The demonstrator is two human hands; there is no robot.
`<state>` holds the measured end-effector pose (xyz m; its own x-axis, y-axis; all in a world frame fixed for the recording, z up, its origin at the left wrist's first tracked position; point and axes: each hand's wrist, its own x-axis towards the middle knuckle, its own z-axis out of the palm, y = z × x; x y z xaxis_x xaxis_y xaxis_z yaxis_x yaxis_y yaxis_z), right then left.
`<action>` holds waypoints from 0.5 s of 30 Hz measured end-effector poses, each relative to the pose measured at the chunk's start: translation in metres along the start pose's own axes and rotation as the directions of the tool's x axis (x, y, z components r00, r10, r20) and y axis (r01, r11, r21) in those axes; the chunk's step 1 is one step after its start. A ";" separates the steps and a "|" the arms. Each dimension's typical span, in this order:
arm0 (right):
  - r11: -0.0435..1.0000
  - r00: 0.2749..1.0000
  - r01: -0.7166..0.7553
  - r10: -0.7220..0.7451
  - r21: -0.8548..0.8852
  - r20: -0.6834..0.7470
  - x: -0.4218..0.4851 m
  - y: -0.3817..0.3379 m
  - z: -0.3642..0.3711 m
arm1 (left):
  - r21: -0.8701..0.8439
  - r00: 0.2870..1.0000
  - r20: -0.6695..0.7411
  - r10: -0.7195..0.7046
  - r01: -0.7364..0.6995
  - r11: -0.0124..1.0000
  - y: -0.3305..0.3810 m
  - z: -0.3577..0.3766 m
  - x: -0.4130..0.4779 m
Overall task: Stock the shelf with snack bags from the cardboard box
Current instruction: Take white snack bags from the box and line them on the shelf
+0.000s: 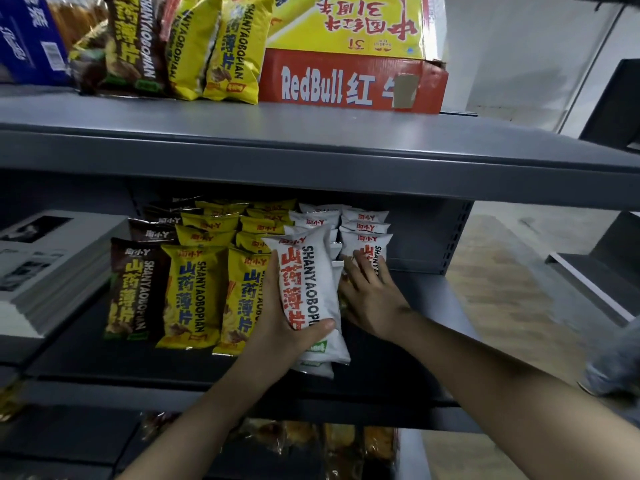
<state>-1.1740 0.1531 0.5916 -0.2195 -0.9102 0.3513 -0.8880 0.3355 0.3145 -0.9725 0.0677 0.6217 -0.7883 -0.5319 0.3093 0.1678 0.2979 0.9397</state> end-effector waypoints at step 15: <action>-0.367 0.802 -0.440 0.250 0.819 0.543 -0.057 0.012 -0.060 | 0.138 0.998 0.038 0.059 -0.064 0.988 -0.010 0.081 0.028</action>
<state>-1.1481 0.2236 0.6288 -0.6177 -0.7775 -0.1182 0.0915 0.0782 -0.9927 -1.0444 0.1145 0.6095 -0.7988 -0.4831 0.3585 0.1345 0.4374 0.8892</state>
